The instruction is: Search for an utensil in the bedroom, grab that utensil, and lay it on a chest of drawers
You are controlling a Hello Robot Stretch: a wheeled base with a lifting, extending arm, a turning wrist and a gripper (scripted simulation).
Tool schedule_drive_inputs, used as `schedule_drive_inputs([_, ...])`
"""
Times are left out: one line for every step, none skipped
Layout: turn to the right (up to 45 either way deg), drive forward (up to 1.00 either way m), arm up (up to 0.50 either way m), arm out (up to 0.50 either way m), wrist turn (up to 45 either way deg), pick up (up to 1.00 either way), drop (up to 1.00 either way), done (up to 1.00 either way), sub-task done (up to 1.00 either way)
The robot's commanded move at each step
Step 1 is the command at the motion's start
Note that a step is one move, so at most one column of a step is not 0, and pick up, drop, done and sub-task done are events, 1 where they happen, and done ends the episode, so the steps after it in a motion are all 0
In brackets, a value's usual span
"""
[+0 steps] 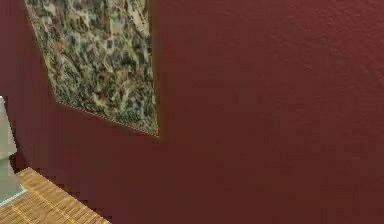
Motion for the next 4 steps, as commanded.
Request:
schedule_drive_inputs([45.0,0.0,0.0,0.0,0.0,0.0,0.0,0.0,0.0])
schedule_drive_inputs([45.0,0.0,0.0,0.0,0.0,0.0,0.0,0.0,0.0])
schedule_drive_inputs([21.0,0.0,0.0,0.0,0.0,0.0,0.0,0.0,0.0])
schedule_drive_inputs([0.0,0.7,0.0,0.0,0.0,0.0,0.0,0.0,0.0])
